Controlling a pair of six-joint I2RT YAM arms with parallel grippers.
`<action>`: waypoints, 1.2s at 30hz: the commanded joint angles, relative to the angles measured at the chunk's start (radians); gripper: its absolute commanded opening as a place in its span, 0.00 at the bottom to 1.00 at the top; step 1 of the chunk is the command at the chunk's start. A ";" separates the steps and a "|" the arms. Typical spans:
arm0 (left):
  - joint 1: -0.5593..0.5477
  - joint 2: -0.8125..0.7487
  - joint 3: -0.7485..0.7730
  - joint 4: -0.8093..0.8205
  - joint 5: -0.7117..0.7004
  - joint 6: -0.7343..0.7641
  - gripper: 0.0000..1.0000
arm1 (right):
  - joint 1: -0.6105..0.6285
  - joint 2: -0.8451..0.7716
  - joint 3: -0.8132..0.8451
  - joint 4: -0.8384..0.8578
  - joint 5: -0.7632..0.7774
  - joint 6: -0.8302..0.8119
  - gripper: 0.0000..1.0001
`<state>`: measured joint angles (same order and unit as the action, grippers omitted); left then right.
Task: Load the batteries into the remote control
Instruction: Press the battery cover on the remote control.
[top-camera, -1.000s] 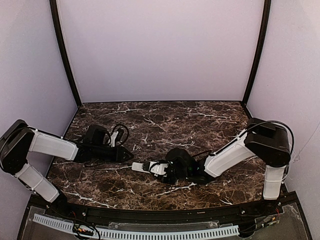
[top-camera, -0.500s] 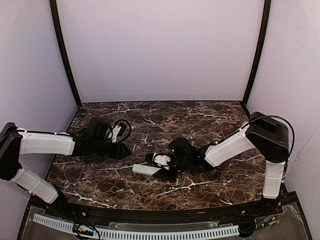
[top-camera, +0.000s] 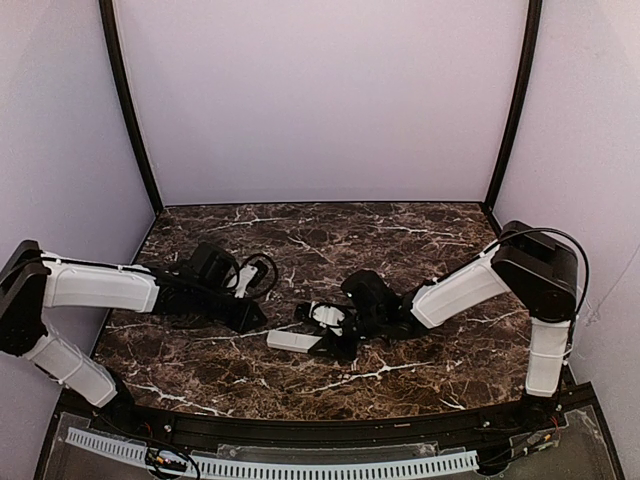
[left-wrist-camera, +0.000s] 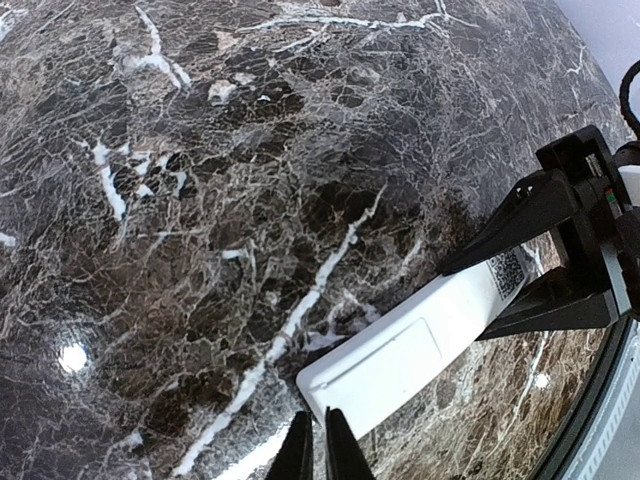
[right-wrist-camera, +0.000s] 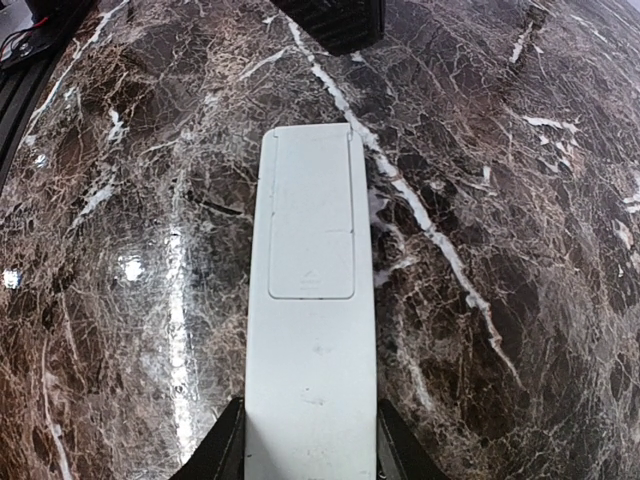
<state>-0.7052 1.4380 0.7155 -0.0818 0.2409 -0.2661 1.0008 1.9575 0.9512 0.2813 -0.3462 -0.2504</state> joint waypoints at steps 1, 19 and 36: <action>-0.027 0.022 0.038 -0.033 -0.019 0.033 0.06 | -0.002 0.041 -0.010 -0.094 -0.008 0.012 0.00; -0.069 0.170 0.058 -0.050 -0.041 0.022 0.01 | -0.002 0.049 -0.017 -0.083 0.029 -0.007 0.00; -0.055 0.151 -0.005 0.090 0.056 -0.250 0.78 | 0.029 0.046 -0.023 -0.039 0.184 0.011 0.00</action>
<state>-0.7624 1.5745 0.7326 -0.0486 0.2226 -0.4370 1.0183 1.9568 0.9470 0.2913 -0.2817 -0.2592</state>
